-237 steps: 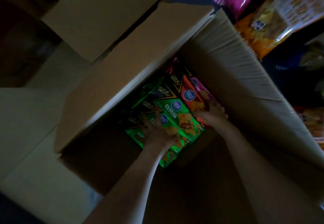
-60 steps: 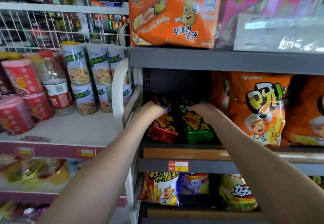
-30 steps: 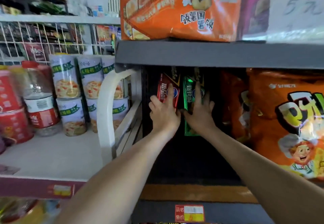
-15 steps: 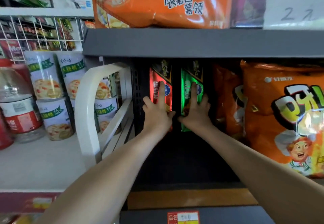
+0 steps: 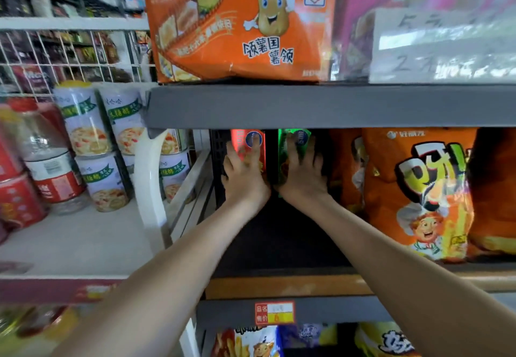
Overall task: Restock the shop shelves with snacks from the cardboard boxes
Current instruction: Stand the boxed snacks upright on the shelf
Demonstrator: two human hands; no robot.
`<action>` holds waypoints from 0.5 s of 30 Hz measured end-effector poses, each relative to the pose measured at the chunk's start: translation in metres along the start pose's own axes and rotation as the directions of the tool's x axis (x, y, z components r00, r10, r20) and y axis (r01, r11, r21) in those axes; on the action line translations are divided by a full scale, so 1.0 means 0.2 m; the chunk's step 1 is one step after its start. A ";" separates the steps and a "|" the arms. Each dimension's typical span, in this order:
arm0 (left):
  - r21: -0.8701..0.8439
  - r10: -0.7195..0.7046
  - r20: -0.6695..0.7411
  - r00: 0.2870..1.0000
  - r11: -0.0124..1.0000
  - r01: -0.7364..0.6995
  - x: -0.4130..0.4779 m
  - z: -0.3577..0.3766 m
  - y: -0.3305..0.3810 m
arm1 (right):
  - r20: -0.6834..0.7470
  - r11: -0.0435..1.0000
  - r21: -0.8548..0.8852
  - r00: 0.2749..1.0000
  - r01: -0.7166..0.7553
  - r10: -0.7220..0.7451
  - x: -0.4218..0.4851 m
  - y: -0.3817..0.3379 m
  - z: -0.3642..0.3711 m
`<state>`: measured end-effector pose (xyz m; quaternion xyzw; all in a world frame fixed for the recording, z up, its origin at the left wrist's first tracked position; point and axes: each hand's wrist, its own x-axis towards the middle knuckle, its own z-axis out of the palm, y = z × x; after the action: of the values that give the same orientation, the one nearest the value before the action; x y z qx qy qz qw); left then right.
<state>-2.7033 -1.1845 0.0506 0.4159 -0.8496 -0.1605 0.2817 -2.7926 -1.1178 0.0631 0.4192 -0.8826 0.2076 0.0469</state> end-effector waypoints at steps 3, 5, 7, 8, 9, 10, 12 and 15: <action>-0.050 -0.046 0.024 0.999 0.998 0.047 -0.17 -0.09 0.08 | 0.019 0.996 0.033 0.996 0.085 -0.086 -0.18 0.00 -0.09; -0.135 -0.055 -0.002 0.998 0.989 0.054 -0.35 -0.13 0.11 | -0.048 0.983 0.059 0.984 0.174 -0.171 -0.36 0.03 -0.14; -0.256 -0.066 -0.093 0.993 0.966 0.040 -0.60 -0.15 0.14 | -0.152 0.961 0.112 0.960 0.251 -0.234 -0.56 0.10 -0.17; -0.308 -0.077 -0.152 0.985 0.951 0.027 -0.75 -0.15 0.16 | -0.201 0.945 0.148 0.945 0.290 -0.258 -0.66 0.14 -0.17; -0.343 -0.089 -0.215 0.973 0.939 0.010 -0.90 -0.14 0.18 | -0.243 0.923 0.193 0.927 0.334 -0.285 -0.76 0.18 -0.16; -0.362 -0.100 -0.278 0.955 0.932 -0.007 -1.06 -0.12 0.21 | -0.274 0.894 0.240 0.910 0.378 -0.311 -0.87 0.22 -0.14; -0.376 -0.130 -0.374 0.918 0.927 -0.022 -1.36 0.00 0.22 | -0.286 0.831 0.319 0.882 0.456 -0.374 -1.07 0.32 -0.05; -0.445 -0.336 -0.296 0.894 0.877 0.182 -1.77 0.27 0.17 | -0.189 0.747 0.429 0.859 0.508 -0.475 -1.33 0.48 0.14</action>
<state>-2.5825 -0.8799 -0.0966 0.4823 -0.6658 -0.2903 0.4897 -2.6925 -0.8840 -0.0626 0.6279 -0.6628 0.4070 0.0279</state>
